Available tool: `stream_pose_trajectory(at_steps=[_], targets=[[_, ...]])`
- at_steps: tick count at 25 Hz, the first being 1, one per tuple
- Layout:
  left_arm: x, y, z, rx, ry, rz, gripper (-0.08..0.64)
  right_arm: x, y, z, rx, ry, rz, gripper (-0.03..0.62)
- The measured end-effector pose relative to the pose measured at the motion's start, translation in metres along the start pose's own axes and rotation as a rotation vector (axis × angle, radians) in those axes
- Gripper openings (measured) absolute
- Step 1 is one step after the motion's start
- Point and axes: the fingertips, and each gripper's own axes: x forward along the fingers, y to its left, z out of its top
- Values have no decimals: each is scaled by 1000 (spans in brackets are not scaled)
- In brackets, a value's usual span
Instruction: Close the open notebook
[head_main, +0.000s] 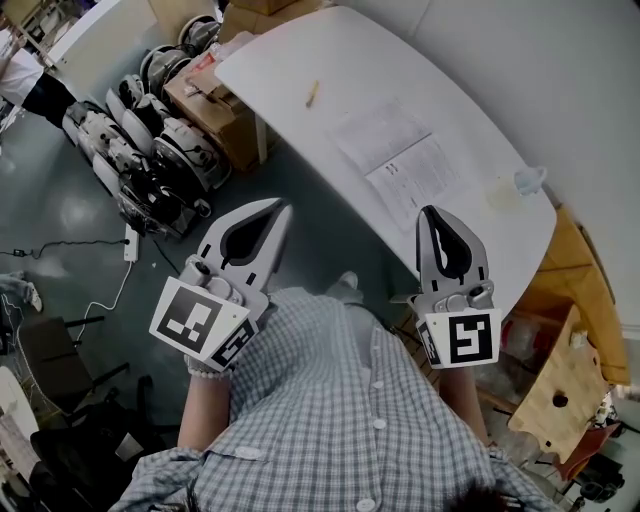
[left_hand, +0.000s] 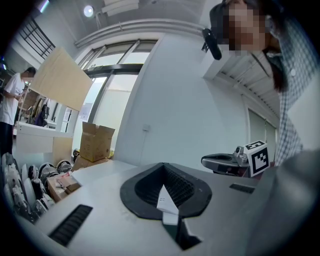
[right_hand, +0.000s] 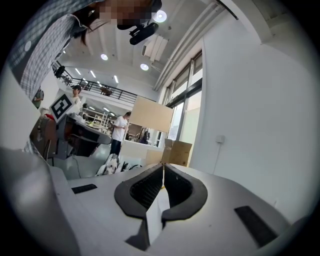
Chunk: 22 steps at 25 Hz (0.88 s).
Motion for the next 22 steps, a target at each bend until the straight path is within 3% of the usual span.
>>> stream_pose_trajectory(at_steps=[22], targets=[[130, -14, 13, 30, 23, -13, 8, 34, -122, -39, 52, 14, -37, 23]])
